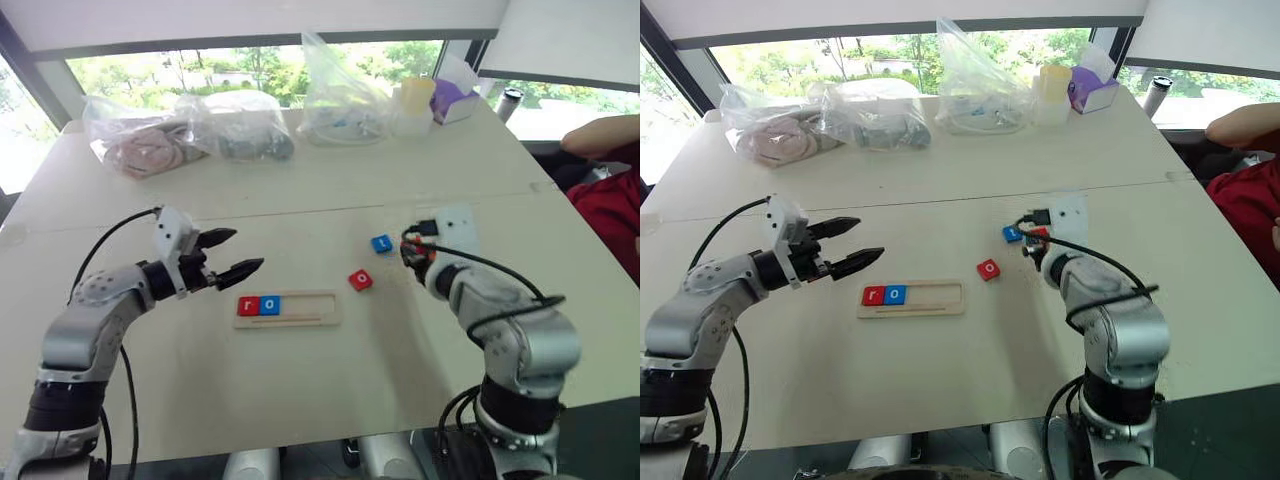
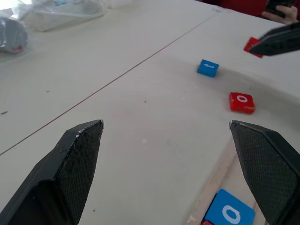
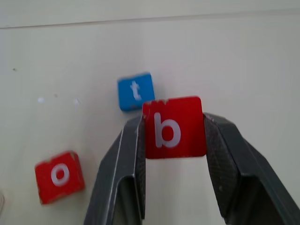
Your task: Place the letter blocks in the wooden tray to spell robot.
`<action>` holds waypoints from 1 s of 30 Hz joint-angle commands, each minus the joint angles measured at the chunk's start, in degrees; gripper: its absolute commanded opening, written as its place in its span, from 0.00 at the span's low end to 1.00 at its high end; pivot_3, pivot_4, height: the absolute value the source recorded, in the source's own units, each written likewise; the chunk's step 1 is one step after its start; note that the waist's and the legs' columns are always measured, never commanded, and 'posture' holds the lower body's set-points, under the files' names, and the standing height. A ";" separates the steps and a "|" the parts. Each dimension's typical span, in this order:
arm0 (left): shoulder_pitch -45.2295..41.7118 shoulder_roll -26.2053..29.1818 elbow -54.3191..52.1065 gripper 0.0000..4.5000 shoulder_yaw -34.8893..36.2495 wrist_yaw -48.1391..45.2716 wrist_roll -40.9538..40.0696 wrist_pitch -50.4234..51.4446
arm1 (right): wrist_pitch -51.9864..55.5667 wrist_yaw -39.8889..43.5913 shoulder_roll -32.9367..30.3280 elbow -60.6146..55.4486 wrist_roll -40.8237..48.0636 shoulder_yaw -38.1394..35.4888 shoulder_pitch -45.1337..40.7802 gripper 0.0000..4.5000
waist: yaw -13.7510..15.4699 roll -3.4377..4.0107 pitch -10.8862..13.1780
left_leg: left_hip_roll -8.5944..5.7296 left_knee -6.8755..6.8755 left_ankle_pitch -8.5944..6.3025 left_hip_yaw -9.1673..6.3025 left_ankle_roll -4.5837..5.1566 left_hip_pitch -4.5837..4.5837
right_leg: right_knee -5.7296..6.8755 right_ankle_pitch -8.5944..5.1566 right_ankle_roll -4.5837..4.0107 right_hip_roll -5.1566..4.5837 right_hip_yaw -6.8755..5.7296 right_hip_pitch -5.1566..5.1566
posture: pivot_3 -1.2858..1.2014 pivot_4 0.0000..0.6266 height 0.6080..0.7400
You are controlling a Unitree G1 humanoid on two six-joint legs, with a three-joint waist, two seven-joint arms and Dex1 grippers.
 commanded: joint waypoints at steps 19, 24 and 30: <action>-2.02 1.63 2.73 1.00 -1.64 -4.17 2.49 -1.98 | 4.88 -3.29 6.86 -4.86 -2.81 0.33 2.02 0.99 | 0.05 0.01 0.01 | -0.03 0.04 0.00 0.08 -0.01 -0.04 | -0.06 -0.13 -0.07 -0.12 0.05 0.01 | 0.52 0.24 1.00; -1.72 4.57 0.28 1.00 -0.37 -5.27 0.73 0.56 | 3.55 4.84 -2.65 -5.60 1.71 -2.79 -1.77 0.99 | -0.02 0.03 0.03 | -0.05 0.04 0.00 0.12 -0.01 -0.09 | -0.12 -0.14 -0.07 -0.17 0.06 -0.01 | 0.52 0.24 1.00; -1.30 8.98 -8.47 1.00 -2.57 -9.33 -3.95 7.23 | -22.83 34.21 -21.77 5.02 13.25 -6.63 3.72 0.99 | 0.13 0.02 0.06 | -0.06 0.01 -0.01 0.08 0.02 -0.07 | -0.20 -0.23 0.06 -0.11 0.03 0.08 | 0.52 0.24 1.00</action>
